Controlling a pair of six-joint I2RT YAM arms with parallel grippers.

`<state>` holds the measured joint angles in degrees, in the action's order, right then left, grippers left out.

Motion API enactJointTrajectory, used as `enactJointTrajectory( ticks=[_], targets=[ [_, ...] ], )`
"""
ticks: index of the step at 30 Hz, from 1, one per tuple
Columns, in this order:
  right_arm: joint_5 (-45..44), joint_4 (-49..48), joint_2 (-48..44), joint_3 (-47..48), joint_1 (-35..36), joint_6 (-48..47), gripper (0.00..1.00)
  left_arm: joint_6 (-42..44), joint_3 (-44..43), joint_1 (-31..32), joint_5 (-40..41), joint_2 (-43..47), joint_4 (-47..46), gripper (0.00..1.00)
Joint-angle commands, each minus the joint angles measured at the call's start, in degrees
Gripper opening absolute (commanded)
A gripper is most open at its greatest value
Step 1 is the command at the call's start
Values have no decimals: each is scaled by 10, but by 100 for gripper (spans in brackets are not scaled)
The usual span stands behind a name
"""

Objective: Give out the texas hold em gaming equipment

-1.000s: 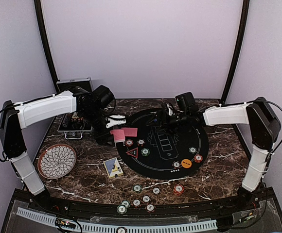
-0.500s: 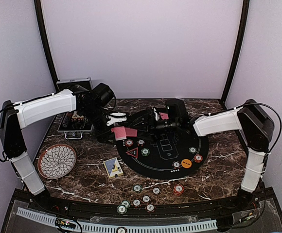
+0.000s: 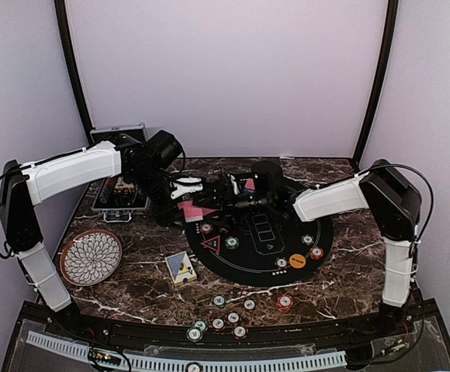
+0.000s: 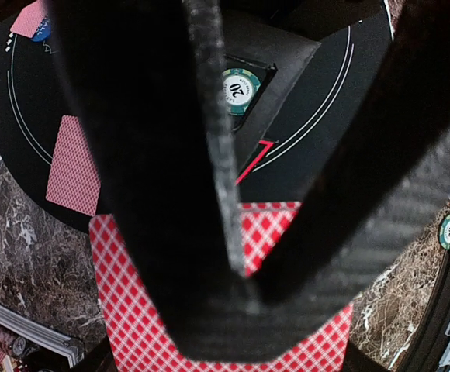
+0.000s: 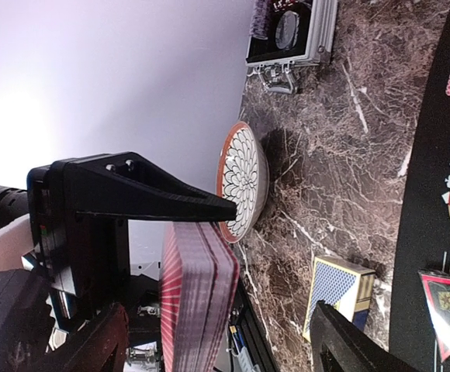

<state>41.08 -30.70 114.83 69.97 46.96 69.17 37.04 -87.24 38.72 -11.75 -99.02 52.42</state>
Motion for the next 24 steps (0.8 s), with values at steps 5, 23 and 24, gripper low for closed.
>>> enactJointTrajectory(
  ticks=[5, 23, 24],
  targets=[
    [17, -69, 40, 38, 17, 36, 82, -1, -15, -3, -12, 6, 10, 0],
    [26, -78, 94, 79, 30, 62, 73, -1, -16, -4, -14, 10, 15, 0],
    [25, -71, 93, 76, 28, 57, 72, -1, -16, -3, -14, 11, 15, 0]
  ],
)
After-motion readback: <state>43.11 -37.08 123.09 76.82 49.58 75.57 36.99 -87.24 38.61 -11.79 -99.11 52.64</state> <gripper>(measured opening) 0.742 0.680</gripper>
